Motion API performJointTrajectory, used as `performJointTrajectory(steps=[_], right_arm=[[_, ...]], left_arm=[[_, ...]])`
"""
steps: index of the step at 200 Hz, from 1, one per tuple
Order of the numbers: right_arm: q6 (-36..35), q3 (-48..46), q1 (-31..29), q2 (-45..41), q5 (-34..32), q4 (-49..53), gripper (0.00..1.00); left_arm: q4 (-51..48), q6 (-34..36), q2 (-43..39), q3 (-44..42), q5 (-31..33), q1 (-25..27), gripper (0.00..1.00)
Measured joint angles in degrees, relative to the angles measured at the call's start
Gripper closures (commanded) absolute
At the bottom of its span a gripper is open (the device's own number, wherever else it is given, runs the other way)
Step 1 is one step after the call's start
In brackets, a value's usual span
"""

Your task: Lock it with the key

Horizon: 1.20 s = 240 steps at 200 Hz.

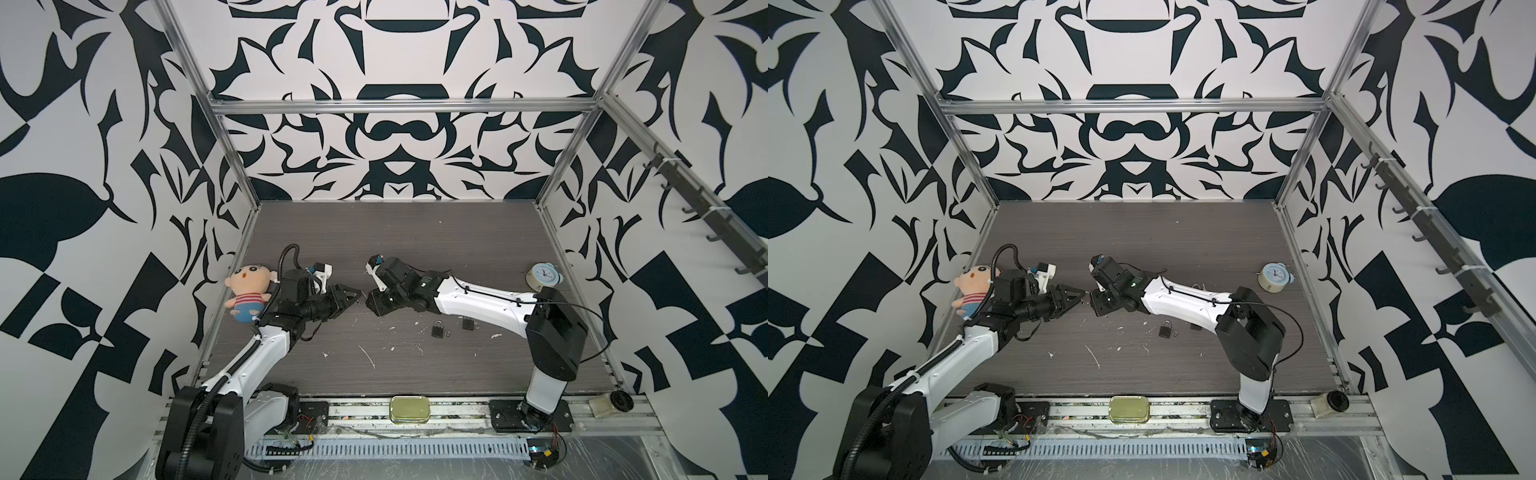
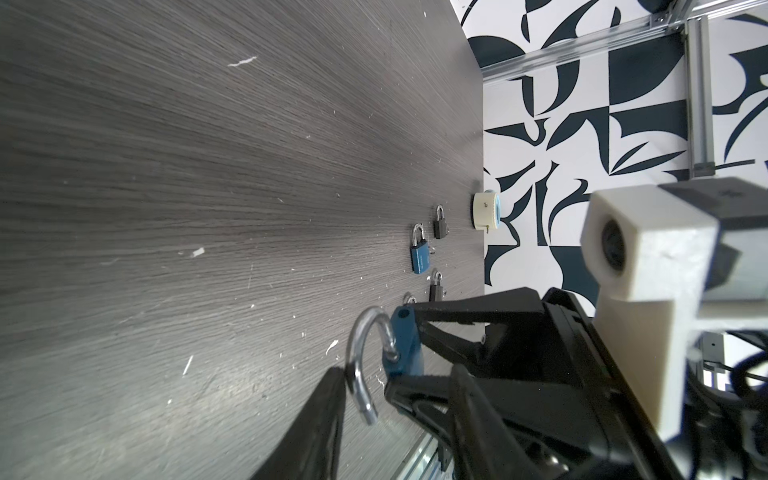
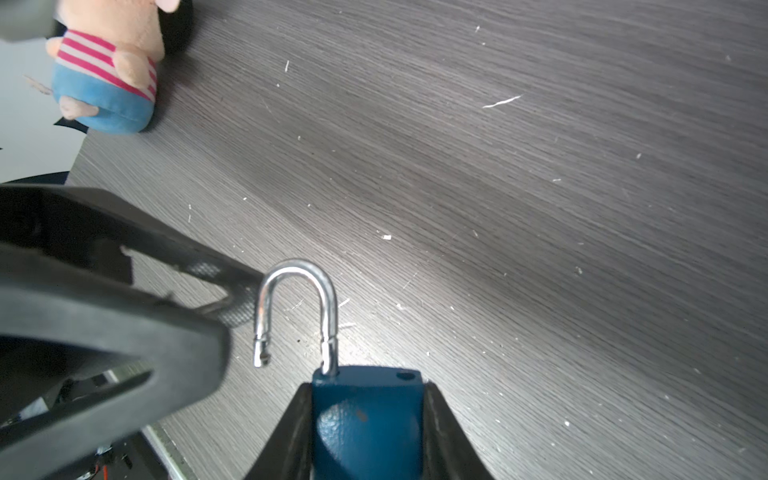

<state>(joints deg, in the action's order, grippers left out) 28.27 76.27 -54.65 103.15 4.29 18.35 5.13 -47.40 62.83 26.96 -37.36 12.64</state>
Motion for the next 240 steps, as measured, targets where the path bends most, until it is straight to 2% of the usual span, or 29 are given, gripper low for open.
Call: performJointTrajectory(steps=[125,143,161,193,200,201,202,208,225,240], right_arm=[[0.0,0.0,-0.2,0.0,1.1,-0.2,1.0],[0.0,0.0,-0.3,-0.2,1.2,-0.2,1.0],[0.0,0.0,-0.4,-0.8,1.3,-0.2,1.0],[0.1,-0.4,-0.3,-1.5,1.0,0.1,1.0],[0.1,-0.6,-0.3,-1.8,1.0,-0.1,0.86],[0.1,-0.7,-0.3,-1.8,1.0,-0.1,0.79],[0.1,-0.7,-0.3,-1.8,1.0,-0.1,0.75],[0.1,-0.9,-0.3,-2.0,1.0,-0.2,0.65],[0.3,-1.2,-0.2,-2.3,1.2,-0.6,0.53],[0.3,-2.4,-0.2,-3.2,1.6,-2.1,0.5]], left_arm=[[1.7,-0.6,2.8,0.0,0.0,1.2,0.76],[2.1,-0.5,3.6,0.0,0.0,1.3,0.83],[2.7,-1.0,4.2,0.0,-0.3,1.2,1.0],[4.0,-1.3,4.3,0.2,-1.3,1.3,1.0],[4.1,-1.4,4.3,0.2,-1.4,1.3,1.0],[4.2,-1.4,4.3,0.2,-1.4,1.3,1.0],[4.2,-1.5,4.3,0.2,-1.5,1.3,1.0],[4.3,-1.7,4.2,0.2,-1.5,1.3,1.0],[4.5,-2.6,3.5,0.0,-1.3,1.4,1.0],[4.5,-3.7,1.7,-0.4,-0.6,1.4,1.0]])
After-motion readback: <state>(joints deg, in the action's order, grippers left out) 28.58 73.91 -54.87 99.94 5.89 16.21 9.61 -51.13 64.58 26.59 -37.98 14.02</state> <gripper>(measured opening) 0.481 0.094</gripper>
